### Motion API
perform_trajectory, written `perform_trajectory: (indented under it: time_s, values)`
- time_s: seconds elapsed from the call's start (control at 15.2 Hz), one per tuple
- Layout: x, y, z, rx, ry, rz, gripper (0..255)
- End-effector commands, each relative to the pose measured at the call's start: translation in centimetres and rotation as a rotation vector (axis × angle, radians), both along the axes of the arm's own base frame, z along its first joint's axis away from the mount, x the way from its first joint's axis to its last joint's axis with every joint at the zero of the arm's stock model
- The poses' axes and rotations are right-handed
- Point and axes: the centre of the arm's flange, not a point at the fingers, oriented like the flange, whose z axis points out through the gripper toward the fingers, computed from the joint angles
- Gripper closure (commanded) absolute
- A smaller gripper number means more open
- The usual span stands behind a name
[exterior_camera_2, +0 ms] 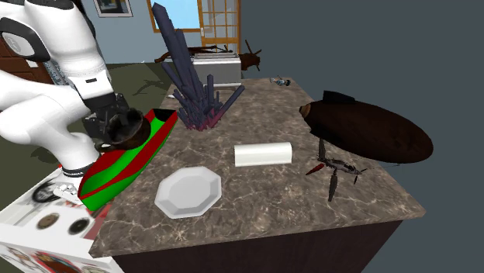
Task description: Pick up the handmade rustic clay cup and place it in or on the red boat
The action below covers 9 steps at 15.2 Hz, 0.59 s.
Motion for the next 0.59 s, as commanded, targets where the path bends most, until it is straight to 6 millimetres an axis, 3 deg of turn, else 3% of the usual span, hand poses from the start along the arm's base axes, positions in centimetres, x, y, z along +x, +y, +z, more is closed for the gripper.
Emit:
perform_trajectory:
  time_s: [0.0, 0.2, 0.53]
  values:
    - [0.1, -0.1, 1.3, 0.000, 0.000, 0.000, 0]
    - [0.3, -0.5, 5.0, 0.000, 0.000, 0.000, 0]
    - [0.3, -0.5, 5.0, 0.000, 0.000, 0.000, 0]
